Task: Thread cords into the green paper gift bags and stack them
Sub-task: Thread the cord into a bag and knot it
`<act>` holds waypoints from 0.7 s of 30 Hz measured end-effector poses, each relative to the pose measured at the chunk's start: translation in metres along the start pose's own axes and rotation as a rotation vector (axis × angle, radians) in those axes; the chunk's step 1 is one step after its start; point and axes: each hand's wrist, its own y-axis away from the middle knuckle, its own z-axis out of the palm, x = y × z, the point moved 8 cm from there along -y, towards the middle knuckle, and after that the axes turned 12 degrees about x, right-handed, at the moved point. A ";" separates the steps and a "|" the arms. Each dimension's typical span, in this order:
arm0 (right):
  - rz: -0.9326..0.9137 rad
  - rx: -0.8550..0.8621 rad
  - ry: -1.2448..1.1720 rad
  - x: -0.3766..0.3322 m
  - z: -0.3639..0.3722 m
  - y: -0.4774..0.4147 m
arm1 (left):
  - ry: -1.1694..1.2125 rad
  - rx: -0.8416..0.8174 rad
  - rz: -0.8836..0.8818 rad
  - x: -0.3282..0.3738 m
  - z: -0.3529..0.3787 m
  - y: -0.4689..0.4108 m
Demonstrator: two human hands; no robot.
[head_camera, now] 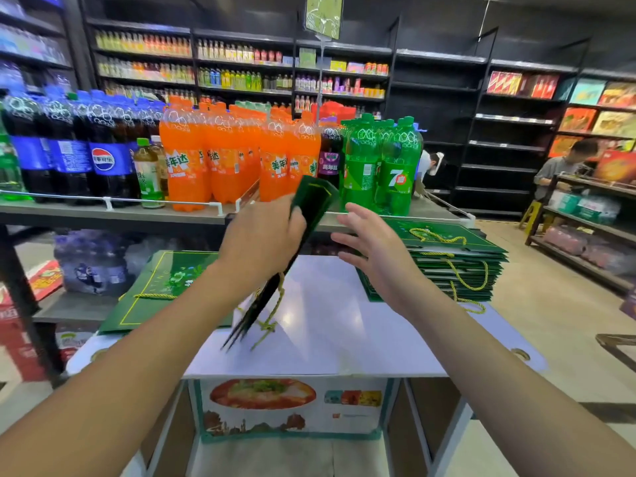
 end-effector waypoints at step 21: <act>-0.282 -0.439 0.994 0.128 0.009 0.014 | 0.553 -0.212 -1.064 -0.150 0.052 0.148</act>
